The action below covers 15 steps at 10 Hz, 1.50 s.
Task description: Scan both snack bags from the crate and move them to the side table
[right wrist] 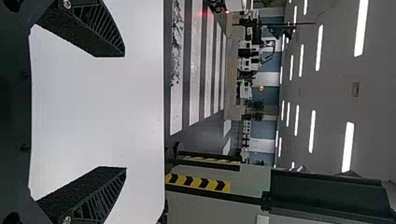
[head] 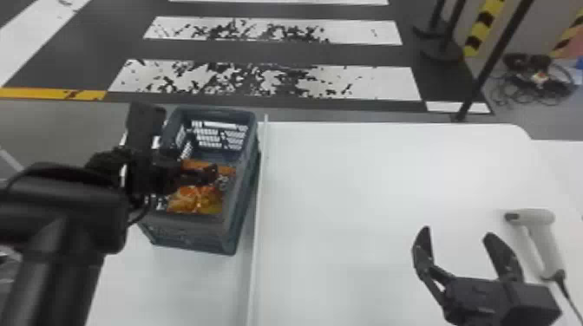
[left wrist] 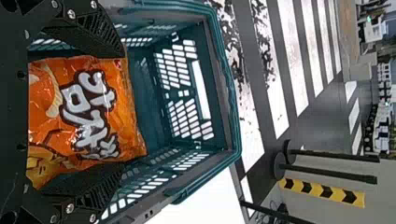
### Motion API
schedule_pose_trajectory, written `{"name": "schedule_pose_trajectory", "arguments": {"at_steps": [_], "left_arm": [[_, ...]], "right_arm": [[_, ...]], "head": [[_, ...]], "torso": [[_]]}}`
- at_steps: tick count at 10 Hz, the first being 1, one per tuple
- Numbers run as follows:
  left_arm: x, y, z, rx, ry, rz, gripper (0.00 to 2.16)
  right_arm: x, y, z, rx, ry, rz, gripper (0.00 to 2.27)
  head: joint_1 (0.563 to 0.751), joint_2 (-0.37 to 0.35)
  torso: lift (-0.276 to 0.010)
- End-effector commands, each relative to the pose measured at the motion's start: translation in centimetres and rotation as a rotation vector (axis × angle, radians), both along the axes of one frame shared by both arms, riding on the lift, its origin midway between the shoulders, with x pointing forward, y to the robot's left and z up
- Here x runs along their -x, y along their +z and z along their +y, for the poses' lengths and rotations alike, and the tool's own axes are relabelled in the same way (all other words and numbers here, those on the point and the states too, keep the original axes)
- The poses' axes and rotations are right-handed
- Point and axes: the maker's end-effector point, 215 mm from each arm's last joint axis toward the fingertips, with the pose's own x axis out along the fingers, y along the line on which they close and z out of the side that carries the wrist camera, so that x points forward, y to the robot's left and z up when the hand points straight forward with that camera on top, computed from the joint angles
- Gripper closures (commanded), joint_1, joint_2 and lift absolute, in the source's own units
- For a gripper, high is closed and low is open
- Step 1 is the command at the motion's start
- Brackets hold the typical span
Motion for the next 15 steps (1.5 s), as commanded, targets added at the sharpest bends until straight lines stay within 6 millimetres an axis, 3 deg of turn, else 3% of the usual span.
{"name": "schedule_pose_trajectory", "arguments": {"at_steps": [1, 5, 9, 10, 11, 12, 13, 14, 15], "left_arm": [[-0.2, -0.5, -0.7, -0.009, -0.021, 0.013, 0.17], [0.5, -2.7, -1.5, -0.054, -0.085, 0.1, 0.17], [3.0, -6.5, -0.3, -0.06, -0.065, 0.216, 0.17], [3.3, -7.0, 0.0, -0.059, -0.054, 0.233, 0.28], [3.9, -7.4, 0.3, -0.059, -0.044, 0.261, 0.48], [4.1, -7.6, 0.3, -0.055, -0.042, 0.269, 0.92], [4.1, -7.9, 1.3, -0.061, 0.02, 0.275, 2.0], [4.4, -8.2, 2.1, -0.058, 0.066, 0.288, 2.14], [4.4, -8.1, 2.5, -0.039, 0.097, 0.286, 2.14]], "right_arm": [[0.0, -0.2, -0.1, 0.001, -0.001, 0.005, 0.06], [-0.1, -0.4, -0.1, 0.003, 0.001, 0.014, 0.06], [-0.8, -1.2, 0.2, -0.002, 0.014, 0.037, 0.06], [-0.9, -1.4, 0.3, -0.002, 0.018, 0.043, 0.06], [-1.0, -1.6, 0.3, -0.005, 0.019, 0.047, 0.06], [-0.9, -1.7, 0.3, -0.008, 0.02, 0.051, 0.06], [-1.0, -1.8, 0.3, -0.008, 0.021, 0.051, 0.05], [-0.9, -1.9, 0.3, -0.009, 0.019, 0.053, 0.06], [-0.9, -1.9, 0.3, -0.009, 0.021, 0.053, 0.06]], "head": [[0.695, 0.007], [0.695, -0.018], [0.695, -0.007], [0.695, -0.004], [0.695, 0.005], [0.695, 0.011], [0.695, 0.012], [0.695, 0.025], [0.695, 0.032]], "torso": [[-0.075], [-0.075], [-0.075], [-0.075], [-0.075], [-0.075], [-0.075], [-0.075], [-0.075]]}}
